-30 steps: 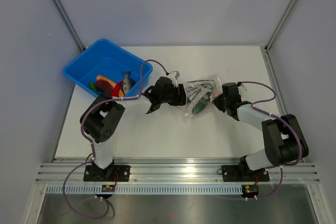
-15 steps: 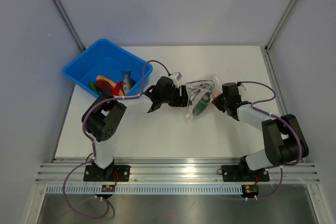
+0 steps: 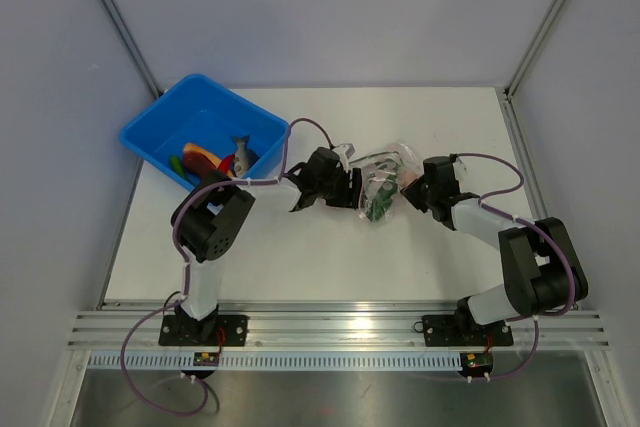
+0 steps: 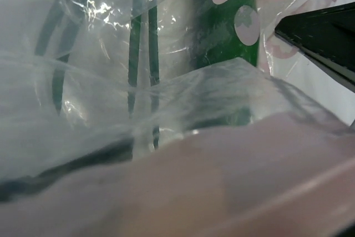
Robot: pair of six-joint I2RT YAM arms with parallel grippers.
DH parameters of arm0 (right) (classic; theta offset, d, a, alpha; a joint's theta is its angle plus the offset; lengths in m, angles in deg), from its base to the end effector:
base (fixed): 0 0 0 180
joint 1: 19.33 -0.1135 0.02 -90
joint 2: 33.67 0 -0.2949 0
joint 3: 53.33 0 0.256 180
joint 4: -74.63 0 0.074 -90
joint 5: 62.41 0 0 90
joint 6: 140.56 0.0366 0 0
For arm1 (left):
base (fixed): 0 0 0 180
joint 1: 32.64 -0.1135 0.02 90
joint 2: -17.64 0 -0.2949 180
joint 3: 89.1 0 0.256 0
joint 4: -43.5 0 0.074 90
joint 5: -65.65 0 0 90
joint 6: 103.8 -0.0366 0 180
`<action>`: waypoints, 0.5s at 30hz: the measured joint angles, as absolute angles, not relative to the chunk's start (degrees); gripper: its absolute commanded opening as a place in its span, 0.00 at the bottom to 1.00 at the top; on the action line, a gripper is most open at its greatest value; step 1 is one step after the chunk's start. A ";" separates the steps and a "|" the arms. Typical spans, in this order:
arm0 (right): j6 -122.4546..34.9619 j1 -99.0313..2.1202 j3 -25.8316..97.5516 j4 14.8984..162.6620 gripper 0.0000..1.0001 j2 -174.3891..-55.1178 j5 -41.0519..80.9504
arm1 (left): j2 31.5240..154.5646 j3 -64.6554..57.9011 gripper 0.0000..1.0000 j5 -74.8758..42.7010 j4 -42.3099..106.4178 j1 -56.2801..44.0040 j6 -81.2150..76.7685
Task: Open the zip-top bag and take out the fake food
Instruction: Pick up the fake fruit from the zipper food storage bag.
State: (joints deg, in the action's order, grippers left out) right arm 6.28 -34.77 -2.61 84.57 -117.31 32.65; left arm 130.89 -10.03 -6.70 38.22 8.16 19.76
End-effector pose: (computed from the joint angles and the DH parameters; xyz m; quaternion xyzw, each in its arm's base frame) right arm 0.2738 0.0723 0.1923 0.3402 0.8503 0.2029 0.3465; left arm 0.3200 -0.2908 0.1714 0.1218 0.8877 -0.3655 0.2522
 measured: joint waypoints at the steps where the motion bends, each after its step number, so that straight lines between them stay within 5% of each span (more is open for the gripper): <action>1: 6.21 -34.77 -2.61 84.50 0.00 -117.31 32.52 | 131.15 -9.70 0.64 -6.90 37.74 8.27 19.58; 15: 5.91 -34.77 -2.63 83.04 0.00 -117.31 30.57 | 131.28 -8.92 0.56 -13.89 36.58 8.95 14.16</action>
State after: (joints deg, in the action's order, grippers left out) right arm 5.91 -34.77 -2.63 83.04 -117.31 30.57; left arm 131.28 -8.92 -13.89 36.58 8.95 14.16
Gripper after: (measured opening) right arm 0.010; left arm 0.543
